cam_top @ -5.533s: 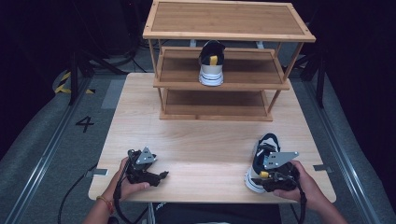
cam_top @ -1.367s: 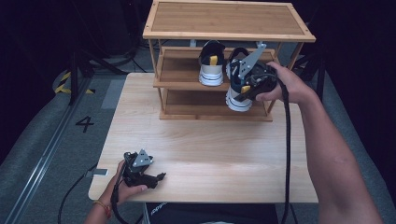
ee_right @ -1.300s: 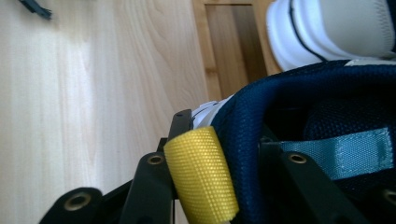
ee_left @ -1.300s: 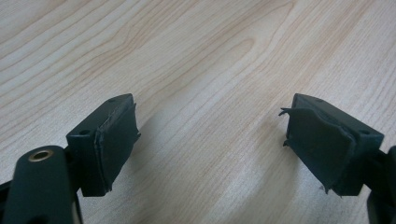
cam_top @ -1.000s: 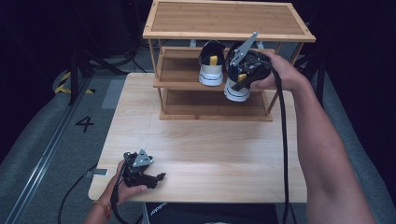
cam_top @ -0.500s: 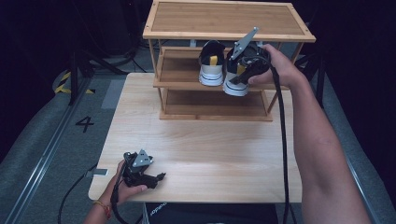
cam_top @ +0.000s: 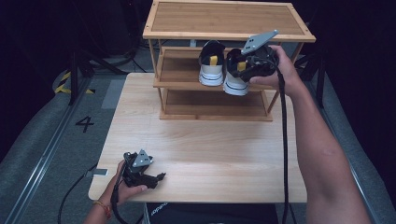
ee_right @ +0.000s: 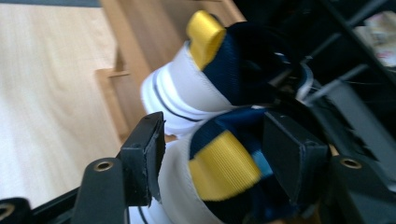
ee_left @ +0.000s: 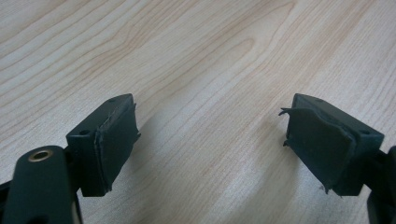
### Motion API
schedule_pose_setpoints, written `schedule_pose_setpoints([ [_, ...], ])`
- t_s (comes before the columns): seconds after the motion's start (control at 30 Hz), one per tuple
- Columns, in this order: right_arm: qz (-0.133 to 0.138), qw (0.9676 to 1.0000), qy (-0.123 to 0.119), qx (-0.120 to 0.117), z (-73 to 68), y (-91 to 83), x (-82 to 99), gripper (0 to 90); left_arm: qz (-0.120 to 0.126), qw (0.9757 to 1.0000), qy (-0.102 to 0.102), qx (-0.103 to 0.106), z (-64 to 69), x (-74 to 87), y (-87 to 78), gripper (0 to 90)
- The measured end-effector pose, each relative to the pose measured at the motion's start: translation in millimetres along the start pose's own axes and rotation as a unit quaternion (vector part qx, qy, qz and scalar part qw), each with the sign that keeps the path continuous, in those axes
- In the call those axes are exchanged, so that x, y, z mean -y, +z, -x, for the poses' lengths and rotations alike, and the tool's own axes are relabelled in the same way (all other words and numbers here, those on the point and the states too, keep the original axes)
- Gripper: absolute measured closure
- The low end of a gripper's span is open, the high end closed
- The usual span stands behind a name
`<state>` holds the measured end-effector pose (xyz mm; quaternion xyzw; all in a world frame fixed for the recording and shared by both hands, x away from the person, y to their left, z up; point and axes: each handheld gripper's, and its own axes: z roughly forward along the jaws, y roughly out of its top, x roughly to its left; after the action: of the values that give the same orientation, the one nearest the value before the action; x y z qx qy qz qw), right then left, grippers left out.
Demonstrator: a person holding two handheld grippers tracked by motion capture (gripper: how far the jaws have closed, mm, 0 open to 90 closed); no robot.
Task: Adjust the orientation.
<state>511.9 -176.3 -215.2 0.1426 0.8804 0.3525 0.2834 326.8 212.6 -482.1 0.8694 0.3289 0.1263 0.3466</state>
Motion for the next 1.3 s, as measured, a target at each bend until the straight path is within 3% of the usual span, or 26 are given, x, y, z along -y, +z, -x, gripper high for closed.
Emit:
schedule_pose_setpoints([
  [0.17, 0.042, 0.9984, 0.029, 0.024, -6.2, -12.7, 7.5, 28.2, 0.0, 1.0, 0.0, 0.0, 0.0, 0.0, 0.0, 16.9],
  [0.27, 0.049, 0.9964, 0.047, 0.051, -8.6, -19.3, 13.6, 27.2, 0.0, 1.0, 0.001, 0.001, 0.0, 0.0, 0.1, 16.9],
  [0.4, 0.046, 0.9951, 0.059, 0.064, -14.8, -25.3, 24.3, 26.0, 0.0, 1.0, 0.0, 0.0, 0.0, 0.0, 0.0, 16.9],
  [0.47, 0.051, 0.9932, 0.078, 0.07, -18.1, -26.8, 33.3, 25.9, 0.0, 1.0, 0.0, 0.0, 0.0, 0.0, 0.0, 16.9],
  [0.57, 0.048, 0.9909, 0.107, 0.065, -21.0, -23.4, 45.3, 25.1, 0.0, 1.0, 0.0, 0.001, 0.0, 0.0, 0.1, 16.9],
  [0.67, 0.039, 0.9901, 0.12, 0.063, -23.6, -17.5, 51.2, 24.9, 0.0, 1.0, 0.0, 0.001, 0.0, 0.0, 0.1, 16.9],
  [0.77, 0.033, 0.9885, 0.143, 0.038, -28.6, -5.2, 58.4, 24.1, 0.0, 1.0, 0.0, 0.0, 0.1, 0.0, 0.0, 16.9],
  [1.03, 0.002, 0.9877, 0.151, 0.042, -31.8, 14.0, 64.7, 16.2, 0.0, 1.0, 0.0, 0.0, 0.1, 0.0, 0.1, 16.9],
  [1.3, 0.001, 0.9876, 0.151, 0.042, -20.1, 16.8, 62.7, 23.0, 0.0, 1.0, 0.0, 0.0, 0.1, 0.0, 0.0, 16.9],
])
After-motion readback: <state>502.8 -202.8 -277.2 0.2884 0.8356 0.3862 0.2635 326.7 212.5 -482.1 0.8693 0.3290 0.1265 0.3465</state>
